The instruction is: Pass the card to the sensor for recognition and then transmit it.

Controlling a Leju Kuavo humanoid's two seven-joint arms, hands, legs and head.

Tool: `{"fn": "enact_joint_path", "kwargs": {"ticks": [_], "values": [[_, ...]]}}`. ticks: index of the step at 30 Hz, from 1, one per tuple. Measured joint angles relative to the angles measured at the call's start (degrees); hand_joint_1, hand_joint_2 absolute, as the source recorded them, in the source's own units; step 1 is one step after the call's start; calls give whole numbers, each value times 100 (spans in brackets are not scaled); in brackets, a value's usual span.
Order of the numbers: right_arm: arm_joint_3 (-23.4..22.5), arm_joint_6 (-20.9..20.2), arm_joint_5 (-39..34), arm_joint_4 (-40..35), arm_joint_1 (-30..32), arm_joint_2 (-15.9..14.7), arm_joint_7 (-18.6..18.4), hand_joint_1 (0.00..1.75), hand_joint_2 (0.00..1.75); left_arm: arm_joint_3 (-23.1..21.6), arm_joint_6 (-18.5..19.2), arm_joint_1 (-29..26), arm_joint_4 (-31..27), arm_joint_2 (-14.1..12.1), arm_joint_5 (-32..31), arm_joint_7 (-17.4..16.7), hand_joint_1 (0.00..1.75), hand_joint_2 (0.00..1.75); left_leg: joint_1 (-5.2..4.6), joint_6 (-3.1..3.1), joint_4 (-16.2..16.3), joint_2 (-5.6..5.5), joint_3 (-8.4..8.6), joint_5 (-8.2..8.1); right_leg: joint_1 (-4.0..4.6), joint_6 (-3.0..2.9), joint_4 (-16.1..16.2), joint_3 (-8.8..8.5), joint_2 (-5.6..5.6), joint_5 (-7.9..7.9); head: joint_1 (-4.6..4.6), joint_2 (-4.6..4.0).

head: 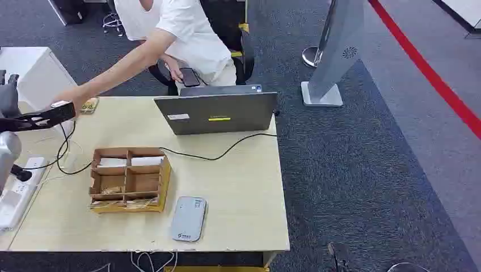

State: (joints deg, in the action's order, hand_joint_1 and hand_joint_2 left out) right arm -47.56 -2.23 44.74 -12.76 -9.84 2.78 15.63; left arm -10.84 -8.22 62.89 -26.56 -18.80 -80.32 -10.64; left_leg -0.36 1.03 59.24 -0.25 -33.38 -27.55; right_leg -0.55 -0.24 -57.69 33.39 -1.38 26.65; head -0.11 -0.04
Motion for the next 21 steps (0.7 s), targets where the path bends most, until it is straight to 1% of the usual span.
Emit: {"fn": "enact_joint_path", "kwargs": {"ticks": [4, 5, 9, 21], "values": [[0, -2, -2, 0, 0, 0, 0, 0, 175, -4, -9, -2, 72, 0, 0, -2, 0, 175, 0, 0, 0, 0, -1, 0, 0, 0, 0, 0, 0, 0, 2, 0], [0, -9, -15, 0, 9, 0, 18, 0, 175, -4, -55, -3, 72, -9, 2, 59, 175, 175, 0, 2, 0, 0, -1, 1, 0, 0, 0, 0, 2, 0, 2, 0], [0, -9, -20, 0, 37, 0, 53, 0, 175, -4, -162, -16, 72, -22, 4, 164, 175, 175, 0, 2, 0, -4, -3, 1, 0, 0, 0, 0, 5, 0, 2, 0], [0, -50, -4, 0, 55, 0, 61, 0, 175, -4, -310, -56, 72, -94, 63, 225, 175, 175, 0, 6, 0, -4, -4, 4, 0, 0, 0, 1, 4, 0, 2, 0]]}}
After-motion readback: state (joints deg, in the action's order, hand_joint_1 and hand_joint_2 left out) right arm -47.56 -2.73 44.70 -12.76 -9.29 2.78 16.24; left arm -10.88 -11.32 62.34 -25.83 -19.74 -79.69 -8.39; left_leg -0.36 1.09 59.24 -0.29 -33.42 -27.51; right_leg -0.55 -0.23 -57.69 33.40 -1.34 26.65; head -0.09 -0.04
